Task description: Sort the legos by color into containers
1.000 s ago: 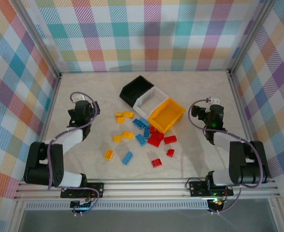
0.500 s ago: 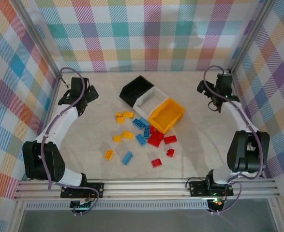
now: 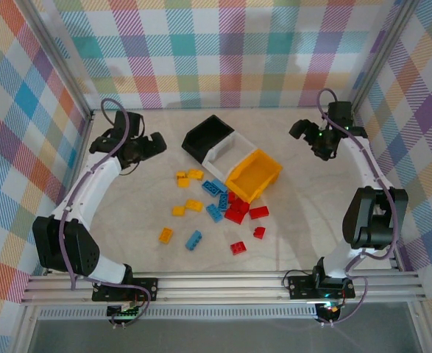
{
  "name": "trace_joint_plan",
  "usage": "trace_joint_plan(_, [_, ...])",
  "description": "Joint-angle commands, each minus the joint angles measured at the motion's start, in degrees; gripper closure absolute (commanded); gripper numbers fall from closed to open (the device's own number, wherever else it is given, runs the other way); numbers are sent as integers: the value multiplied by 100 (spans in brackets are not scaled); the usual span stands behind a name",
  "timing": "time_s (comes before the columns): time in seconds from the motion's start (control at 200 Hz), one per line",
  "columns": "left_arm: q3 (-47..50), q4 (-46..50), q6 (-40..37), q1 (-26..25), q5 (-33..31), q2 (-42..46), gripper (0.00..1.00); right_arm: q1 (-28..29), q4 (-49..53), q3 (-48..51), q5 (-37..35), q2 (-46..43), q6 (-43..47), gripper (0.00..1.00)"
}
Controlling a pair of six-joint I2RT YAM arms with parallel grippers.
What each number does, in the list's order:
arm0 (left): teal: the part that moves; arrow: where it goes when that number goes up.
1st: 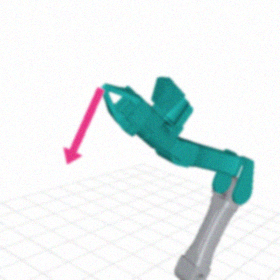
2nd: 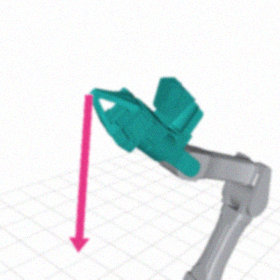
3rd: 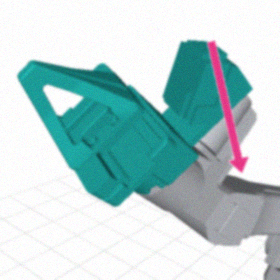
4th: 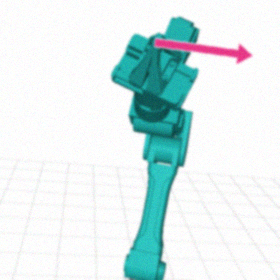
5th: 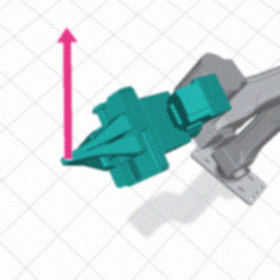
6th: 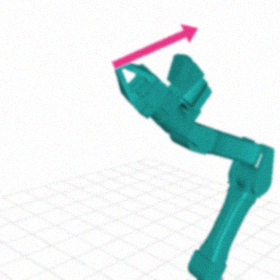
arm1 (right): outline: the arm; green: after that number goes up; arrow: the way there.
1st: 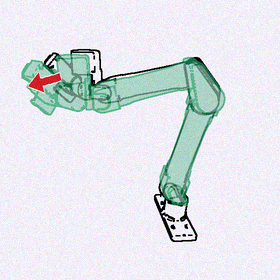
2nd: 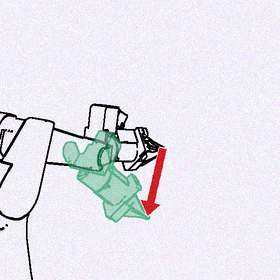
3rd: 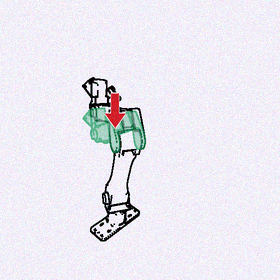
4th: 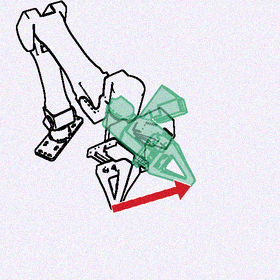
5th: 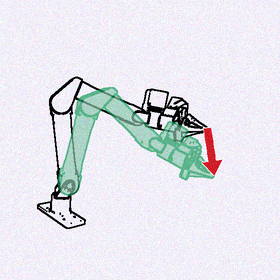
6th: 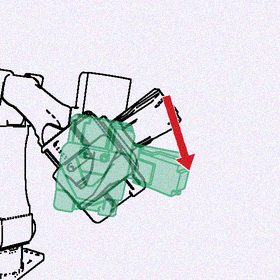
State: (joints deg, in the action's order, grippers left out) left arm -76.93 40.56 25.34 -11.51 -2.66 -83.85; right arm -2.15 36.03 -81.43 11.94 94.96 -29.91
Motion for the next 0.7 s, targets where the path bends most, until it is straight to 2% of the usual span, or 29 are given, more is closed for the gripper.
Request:
trace_joint_plan(0.0, [248, 282, 115, -315, 441, 267, 0, 111, 846, -240, 511, -43, -221, 1])
trace_joint_plan(0.185, [650, 351, 412, -739, 808, 536, 0, 380, 1243, 226, 518, -450, -670, 2])
trace_joint_plan(0.35, [1371, 351, 814, -1161, 910, 1335, 0, 958, 1784, 265, 428, -434, -665, 2])
trace_joint_plan(0.5, [1978, 359, 1005, -1196, 1004, 1987, 0, 1681, 2038, 507, 88, -539, -815, 4])
trace_joint_plan(0.695, [2312, 422, 1093, -1202, 1362, 2513, 0, 2116, 1783, 1207, -96, -1029, -1544, 6])
